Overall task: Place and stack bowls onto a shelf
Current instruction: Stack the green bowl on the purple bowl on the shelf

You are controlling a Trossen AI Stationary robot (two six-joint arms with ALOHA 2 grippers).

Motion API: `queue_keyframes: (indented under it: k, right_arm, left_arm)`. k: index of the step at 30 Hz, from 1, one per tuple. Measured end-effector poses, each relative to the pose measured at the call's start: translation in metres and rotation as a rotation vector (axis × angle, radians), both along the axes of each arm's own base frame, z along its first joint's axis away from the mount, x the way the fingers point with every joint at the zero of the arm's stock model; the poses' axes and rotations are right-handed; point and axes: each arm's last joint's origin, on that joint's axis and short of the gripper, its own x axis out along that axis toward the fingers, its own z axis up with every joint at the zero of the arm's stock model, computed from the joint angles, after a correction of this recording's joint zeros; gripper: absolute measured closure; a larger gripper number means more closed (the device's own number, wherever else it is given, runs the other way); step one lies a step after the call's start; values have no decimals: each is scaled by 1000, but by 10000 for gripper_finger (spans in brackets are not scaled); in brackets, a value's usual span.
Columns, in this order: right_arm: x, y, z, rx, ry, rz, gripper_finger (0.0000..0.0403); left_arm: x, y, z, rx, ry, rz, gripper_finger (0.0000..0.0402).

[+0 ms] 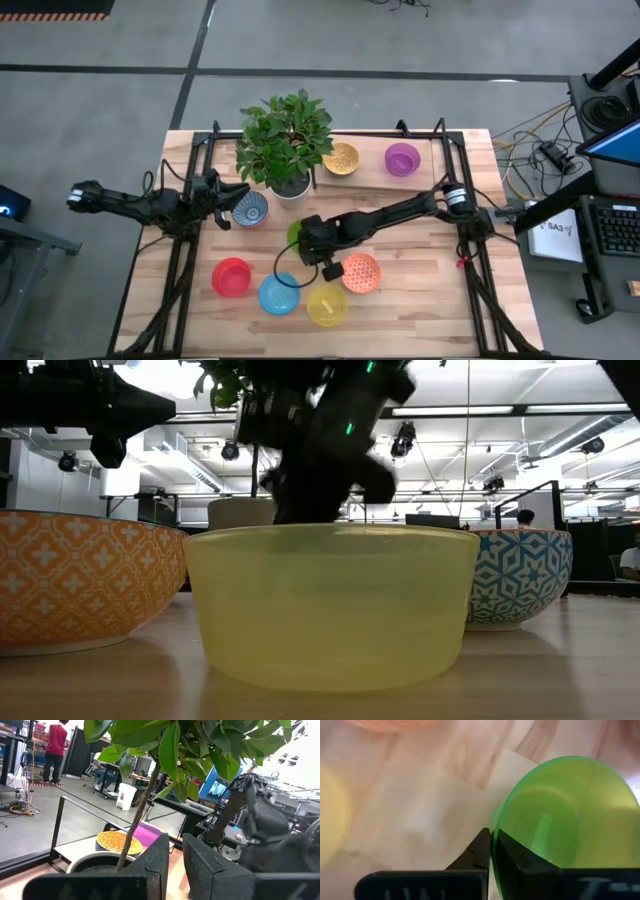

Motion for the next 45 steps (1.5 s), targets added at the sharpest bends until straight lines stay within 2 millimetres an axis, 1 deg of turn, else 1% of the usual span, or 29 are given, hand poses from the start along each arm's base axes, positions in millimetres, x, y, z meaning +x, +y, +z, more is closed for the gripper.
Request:
queue_keyframes:
  k: [3,6,10,11,15,18,21,27,33,36,39,42,45]
  right_arm:
    - [-10,4,21,3,0,10,394]
    - [-24,3,45,5,10,6,394]
    - [-50,0,77,20,2,-16,394]
    - [-57,-2,82,23,3,-23,394]
    - [-86,-15,105,47,-28,-87,394]
    - [-110,-31,114,19,-48,-193,394]
    - [-135,-51,114,-17,-53,-315,394]
    - [-183,-100,110,-93,-82,-603,394]
    - [-220,-143,100,-85,-104,-823,394]
    - [-230,-158,93,-87,-108,-891,394]
    - [-236,-169,87,-89,-87,-920,394]
    - [-237,-177,79,-94,-55,-948,394]
    - [-238,-180,71,-73,-21,-952,394]
  left_arm:
    - [0,0,0,-2,-1,-1,364]
    - [0,0,0,-4,-2,0,364]
    - [0,0,0,-9,-3,-2,364]
    - [0,0,0,-10,-3,-2,364]
    - [0,0,0,-10,-2,-2,364]
    - [1,0,0,-10,0,-2,364]
    - [1,0,0,-10,-1,-2,364]
    - [1,0,0,-9,1,-2,364]
    - [1,0,0,-10,1,-1,364]
    - [1,0,0,-10,1,-1,364]
    - [1,0,0,-9,1,-1,364]
    - [1,0,0,-10,1,-1,364]
    - [1,0,0,-10,1,0,364]
